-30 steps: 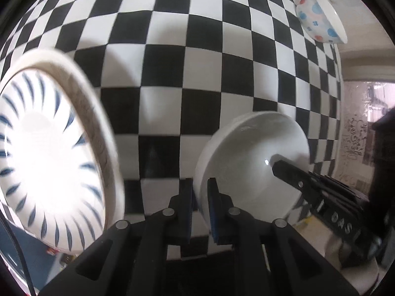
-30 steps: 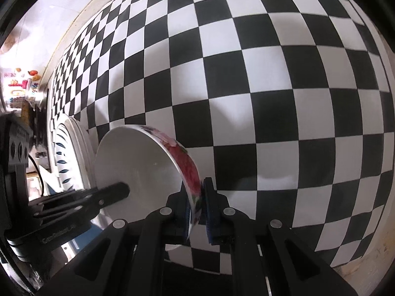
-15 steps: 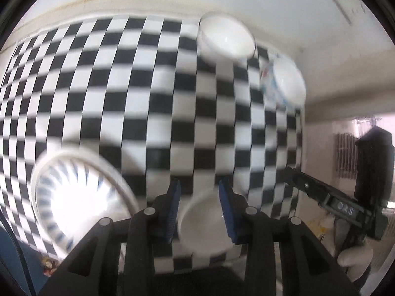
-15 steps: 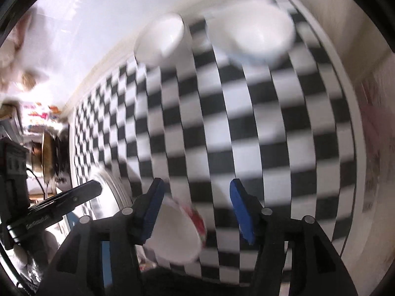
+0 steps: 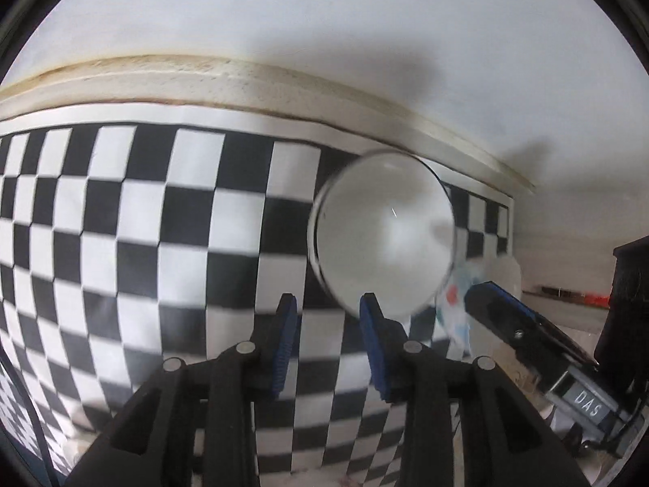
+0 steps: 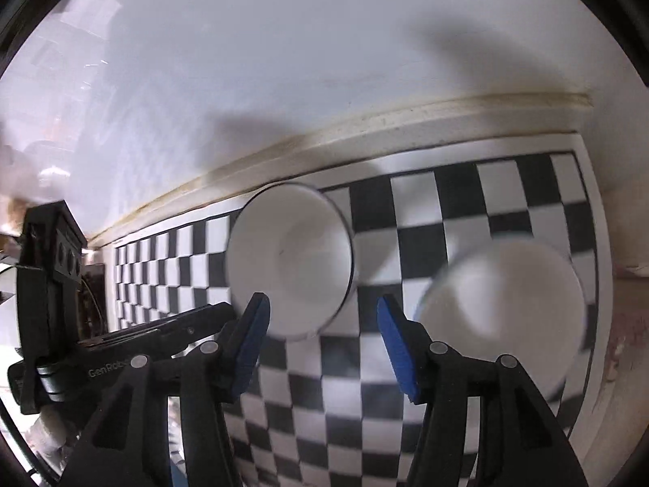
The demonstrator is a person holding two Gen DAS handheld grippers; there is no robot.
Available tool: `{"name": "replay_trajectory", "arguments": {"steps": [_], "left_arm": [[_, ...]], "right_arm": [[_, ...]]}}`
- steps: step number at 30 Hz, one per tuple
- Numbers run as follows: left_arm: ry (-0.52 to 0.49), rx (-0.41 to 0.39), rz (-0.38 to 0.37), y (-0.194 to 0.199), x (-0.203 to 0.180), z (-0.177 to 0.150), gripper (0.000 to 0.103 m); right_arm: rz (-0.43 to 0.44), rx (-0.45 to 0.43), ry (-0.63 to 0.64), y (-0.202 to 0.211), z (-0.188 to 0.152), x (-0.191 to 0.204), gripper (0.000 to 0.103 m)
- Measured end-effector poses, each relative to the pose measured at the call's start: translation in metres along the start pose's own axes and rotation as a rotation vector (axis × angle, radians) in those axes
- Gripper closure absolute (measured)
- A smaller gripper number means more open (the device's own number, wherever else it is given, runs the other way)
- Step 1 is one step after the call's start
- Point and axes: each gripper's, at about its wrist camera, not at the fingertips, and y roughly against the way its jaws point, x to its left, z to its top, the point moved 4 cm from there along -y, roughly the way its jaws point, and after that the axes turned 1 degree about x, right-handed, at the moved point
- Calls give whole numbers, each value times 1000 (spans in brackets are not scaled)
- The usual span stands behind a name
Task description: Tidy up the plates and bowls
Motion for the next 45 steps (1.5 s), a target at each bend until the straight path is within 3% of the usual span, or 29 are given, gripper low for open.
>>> {"name": "replay_trajectory", "arguments": {"steps": [10, 13, 15, 17, 20, 26, 34, 45], "left_arm": [[-11, 34, 36, -28, 4, 29, 74], [-33, 26, 52, -26, -3, 29, 75], [-51, 25, 59, -28, -6, 29, 81], [-63, 18, 89, -31, -9, 30, 83], [-53, 9, 96, -32, -11, 30, 85], [-71, -3, 123, -33, -15, 26, 86], [-96, -39, 133, -17, -25, 10, 86], [-151, -75, 140, 41, -39, -53, 86]], "right_arm": [[-15, 48, 26, -42, 22, -10, 48], [-35, 68, 42, -50, 21, -5, 61], [-70, 74, 62, -55, 19, 0, 66], [-127, 73, 77, -59, 20, 3, 83], [-159, 65, 90, -62, 21, 2, 96], [-149, 60, 95, -62, 15, 4, 96], [-136, 23, 119, -30, -4, 16, 96], [-112, -32, 144, 31, -76, 36, 96]]}}
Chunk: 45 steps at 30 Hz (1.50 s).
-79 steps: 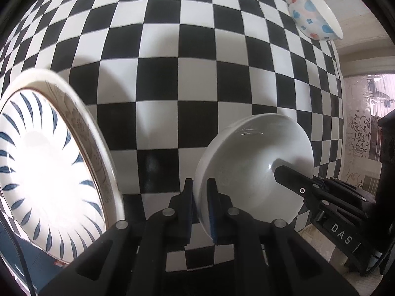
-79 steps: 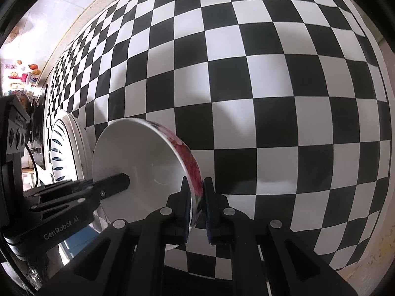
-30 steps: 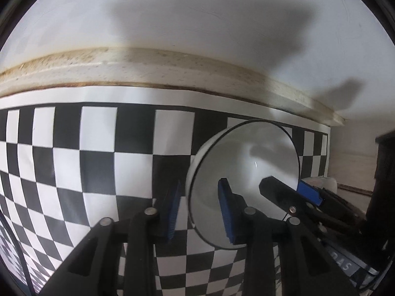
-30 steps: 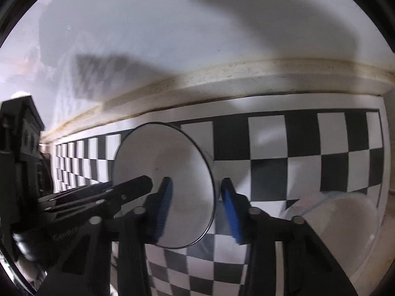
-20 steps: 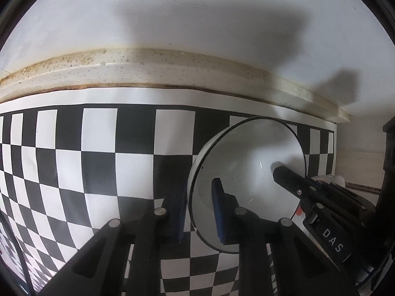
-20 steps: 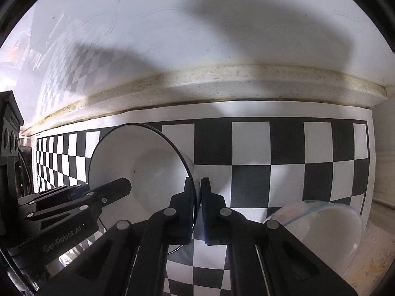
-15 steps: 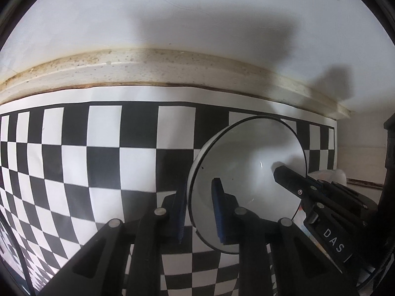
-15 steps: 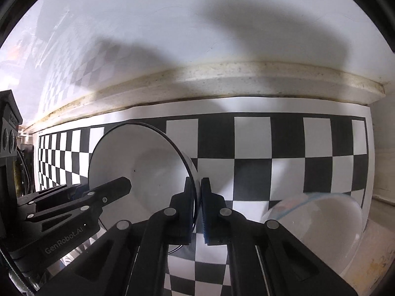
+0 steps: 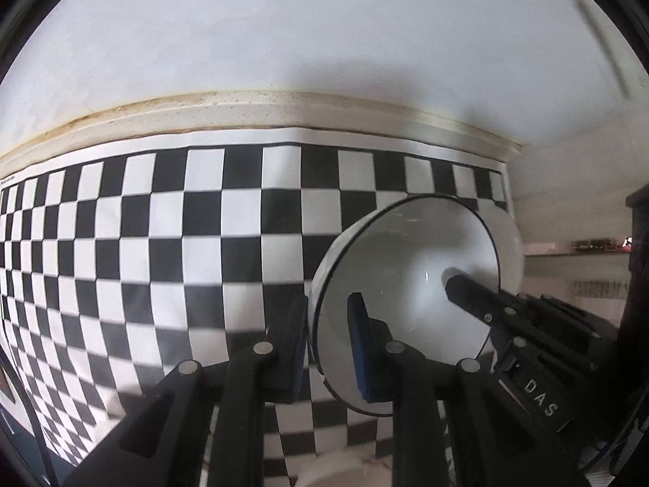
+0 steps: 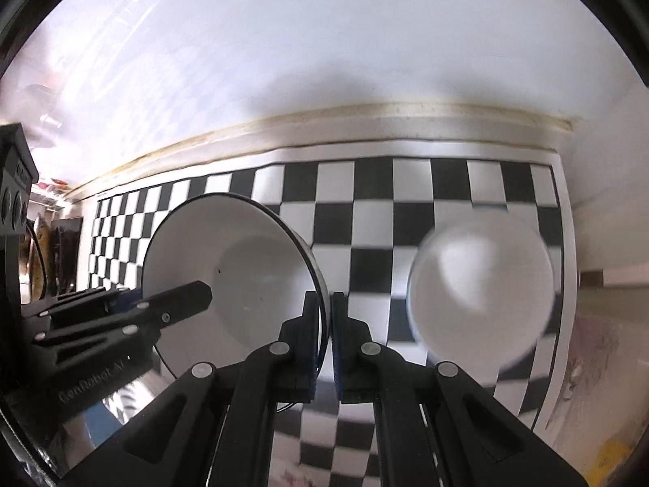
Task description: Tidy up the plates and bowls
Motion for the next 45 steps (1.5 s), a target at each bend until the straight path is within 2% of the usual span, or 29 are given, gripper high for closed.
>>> {"name": "replay_trajectory", "arguments": {"steps": [7, 13, 19, 23, 33, 45], "left_arm": [[-61, -27, -7, 32, -5, -49, 86], [-110, -19, -19, 41, -16, -97, 86], [-143, 30, -23, 39, -15, -147, 86], [-141, 81, -23, 27, -9, -174, 86], [-111, 173, -10, -5, 4, -216, 86], [-76, 247, 16, -41, 8, -226, 86]], "right_arm": [[10, -44, -3, 46, -63, 1, 96], [4, -60, -2, 73, -120, 4, 96], [-1, -22, 4, 73, -181, 7, 96], [21, 19, -6, 60, -207, 6, 95], [23, 94, -11, 23, -238, 1, 95], [14, 165, -7, -9, -248, -5, 95]]}}
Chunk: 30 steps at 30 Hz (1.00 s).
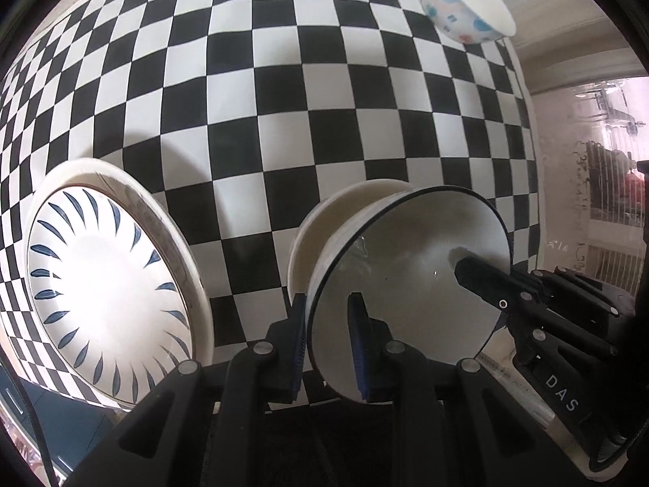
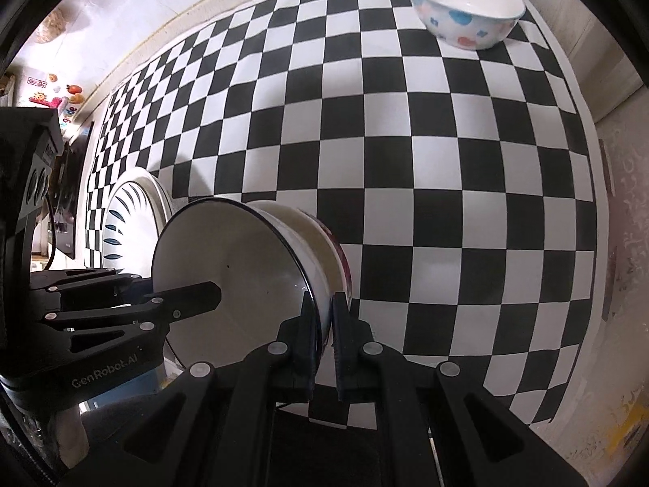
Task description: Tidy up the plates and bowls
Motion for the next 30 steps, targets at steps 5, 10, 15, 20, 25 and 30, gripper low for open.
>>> {"name": "replay_trajectory", "arguments": {"steps": [5, 10, 15, 20, 25, 30], "left_arm": [[-3, 8, 7, -7, -3, 2, 86], [-9, 25, 13, -11, -6, 6, 85], [16, 51, -16, -10, 1, 8, 85], [24, 54, -16, -7, 1, 11, 85], [25, 63, 11, -6, 3, 9, 81], [36, 91, 7, -11, 6, 3, 81]], "right_arm": [[0, 16, -11, -5, 3, -3, 95], [25, 40, -51, -9, 7, -2, 92], [53, 83, -75, -12, 6, -5, 91], [66, 94, -74, -15, 3, -5, 91], [79, 93, -86, -15, 0, -5, 91], [92, 95, -82, -10, 1, -8, 91]]}}
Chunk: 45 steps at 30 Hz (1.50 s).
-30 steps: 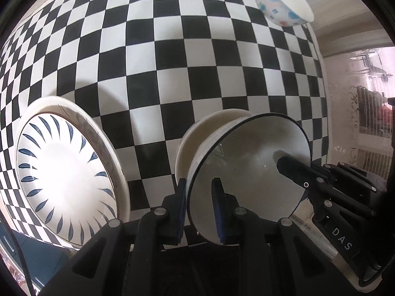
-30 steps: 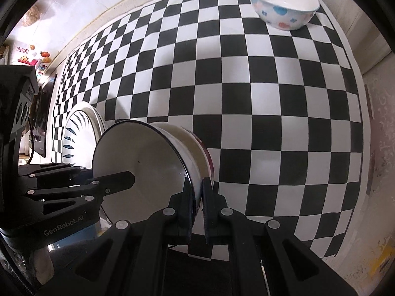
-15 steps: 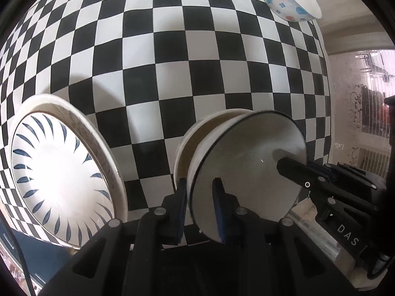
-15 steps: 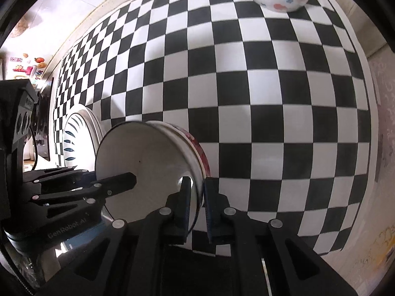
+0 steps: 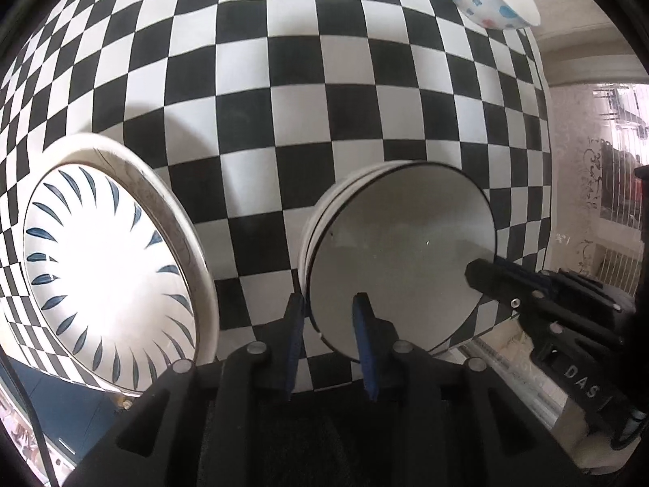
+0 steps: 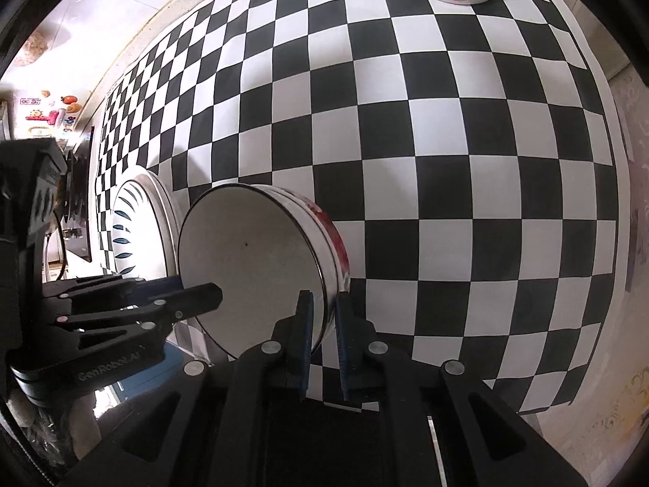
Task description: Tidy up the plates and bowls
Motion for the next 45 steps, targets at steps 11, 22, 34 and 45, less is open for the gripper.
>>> {"name": "replay_trajectory", "arguments": {"steps": [11, 22, 34, 45], "left_arm": [[20, -123, -55, 58, -7, 3, 77], [-19, -281, -122, 104, -49, 130, 75], [67, -137, -312, 54, -82, 268, 75], [-6, -120, -210, 22, -99, 288, 80]], "right_arm": [[97, -146, -102, 48, 34, -41, 29], [110, -409, -256, 111, 127, -115, 25], [22, -358, -326, 99, 213, -160, 27], [-27, -311, -313, 74, 246, -158, 79]]}}
